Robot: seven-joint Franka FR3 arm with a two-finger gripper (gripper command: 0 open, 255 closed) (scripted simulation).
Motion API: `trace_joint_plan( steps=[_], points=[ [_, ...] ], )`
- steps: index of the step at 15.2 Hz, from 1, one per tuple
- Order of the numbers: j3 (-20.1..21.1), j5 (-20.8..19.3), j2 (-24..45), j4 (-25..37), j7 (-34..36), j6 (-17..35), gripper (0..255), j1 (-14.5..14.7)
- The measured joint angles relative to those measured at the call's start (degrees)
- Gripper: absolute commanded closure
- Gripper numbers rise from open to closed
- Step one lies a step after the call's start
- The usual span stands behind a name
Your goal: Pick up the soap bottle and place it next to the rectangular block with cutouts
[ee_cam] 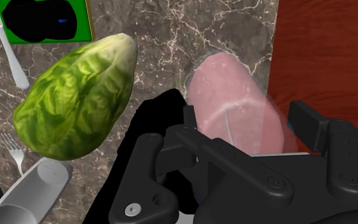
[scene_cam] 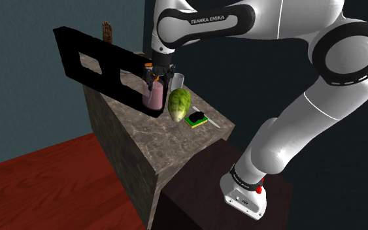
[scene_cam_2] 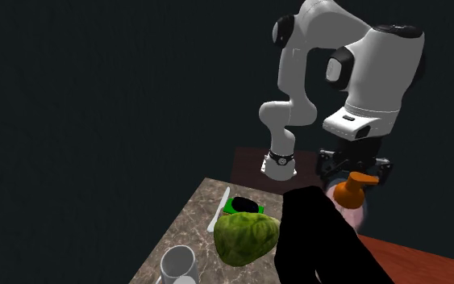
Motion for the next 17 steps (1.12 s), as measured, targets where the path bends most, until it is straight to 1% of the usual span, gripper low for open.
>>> trace_joint_plan(
  steps=[8,17],
  points=[
    [0.34,0.09,1.07,-4.84,-0.15,6.10,255,-0.03],
    [0.87,-0.06,4.31,-8.96,0.04,13.41,255,-0.18]
  ],
)
